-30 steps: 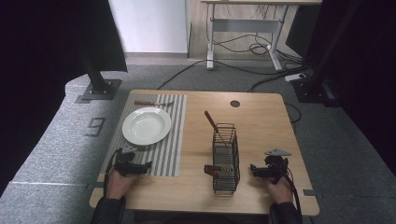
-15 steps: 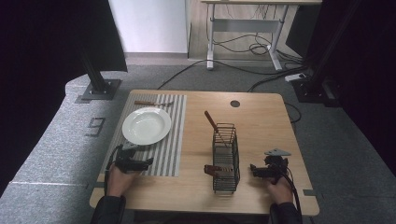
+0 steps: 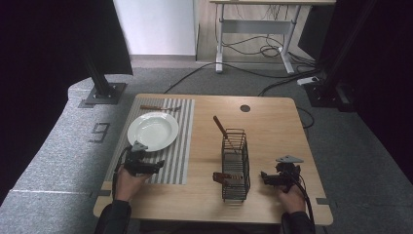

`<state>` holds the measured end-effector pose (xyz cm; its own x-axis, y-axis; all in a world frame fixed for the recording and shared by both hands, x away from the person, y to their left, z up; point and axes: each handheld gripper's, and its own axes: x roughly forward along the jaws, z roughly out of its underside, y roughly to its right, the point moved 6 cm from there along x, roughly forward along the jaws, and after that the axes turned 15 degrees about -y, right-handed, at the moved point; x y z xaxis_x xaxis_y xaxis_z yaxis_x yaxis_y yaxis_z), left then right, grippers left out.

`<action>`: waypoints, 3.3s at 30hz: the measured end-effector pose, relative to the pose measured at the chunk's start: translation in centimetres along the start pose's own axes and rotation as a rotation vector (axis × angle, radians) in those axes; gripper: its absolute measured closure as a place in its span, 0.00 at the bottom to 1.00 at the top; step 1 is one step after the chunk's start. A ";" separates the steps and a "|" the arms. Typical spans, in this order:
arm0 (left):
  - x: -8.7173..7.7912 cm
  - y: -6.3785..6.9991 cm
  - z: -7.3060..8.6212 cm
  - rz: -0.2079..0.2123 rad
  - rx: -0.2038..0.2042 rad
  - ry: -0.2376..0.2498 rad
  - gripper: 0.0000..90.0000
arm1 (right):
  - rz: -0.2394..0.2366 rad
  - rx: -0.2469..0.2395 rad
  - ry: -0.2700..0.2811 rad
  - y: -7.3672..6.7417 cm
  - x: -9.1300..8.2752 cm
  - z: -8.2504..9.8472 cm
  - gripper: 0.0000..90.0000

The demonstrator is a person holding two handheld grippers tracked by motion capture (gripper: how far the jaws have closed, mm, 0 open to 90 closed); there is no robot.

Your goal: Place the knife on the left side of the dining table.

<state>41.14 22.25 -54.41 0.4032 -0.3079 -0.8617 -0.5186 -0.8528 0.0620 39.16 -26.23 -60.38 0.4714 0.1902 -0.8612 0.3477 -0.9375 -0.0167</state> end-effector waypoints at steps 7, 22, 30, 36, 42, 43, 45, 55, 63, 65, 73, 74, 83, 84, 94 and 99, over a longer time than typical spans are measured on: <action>-0.5 0.8 -1.5 0.008 0.014 0.011 0.05 | 0.000 0.000 0.000 0.0 0.0 0.0 0.00; -1.8 2.5 -4.7 0.022 0.057 0.034 0.06 | 0.000 0.000 0.000 0.0 0.0 0.0 0.00; -2.3 3.7 -6.7 0.039 0.082 0.038 0.06 | 0.000 0.000 0.000 0.0 0.0 0.0 0.00; -2.6 4.7 -8.1 0.050 0.092 0.046 0.06 | 0.000 0.000 0.000 0.0 0.0 0.0 0.00; -3.0 5.9 -9.7 0.074 0.106 0.056 0.06 | 0.000 0.000 0.000 0.0 0.0 0.0 0.00; -3.1 6.0 -10.0 0.077 0.109 0.059 0.06 | 0.000 0.000 0.000 0.0 0.0 0.0 0.00; -3.2 6.4 -10.5 0.079 0.113 0.060 0.07 | 0.000 0.000 0.000 0.0 0.0 0.0 0.00; -3.5 7.7 -13.1 0.101 0.119 0.065 0.08 | 0.000 -0.001 0.000 0.0 0.0 0.0 0.00; -3.7 9.4 -15.3 0.114 0.144 0.068 0.09 | 0.001 -0.001 0.000 0.0 0.0 0.0 0.00; -3.6 9.7 -15.8 0.111 0.146 0.065 0.10 | 0.000 -0.001 0.000 0.0 0.0 0.0 0.00; -3.4 11.3 -17.5 0.123 0.160 0.066 0.15 | 0.001 0.000 0.000 0.0 0.0 0.0 0.00; -3.4 11.3 -17.5 0.123 0.160 0.066 0.15 | 0.001 0.000 0.000 0.0 0.0 0.0 0.00; -2.5 13.2 -19.4 0.155 0.150 0.047 0.19 | 0.000 0.000 0.000 0.0 0.0 0.0 0.00; -2.4 13.3 -19.5 0.157 0.150 0.045 0.20 | 0.001 -0.001 0.000 0.0 0.0 0.0 0.00; -0.9 14.4 -20.6 0.226 0.105 0.020 0.42 | 0.000 -0.001 0.000 0.0 0.0 0.0 0.00; -0.2 14.7 -20.7 0.269 0.084 0.005 0.49 | 0.001 -0.001 0.000 0.0 0.0 0.0 0.00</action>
<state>49.09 1.02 -42.91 0.2456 -0.5209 -0.8175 -0.6681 -0.7020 0.2465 39.17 -26.24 -60.37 0.4716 0.1897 -0.8612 0.3482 -0.9373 -0.0158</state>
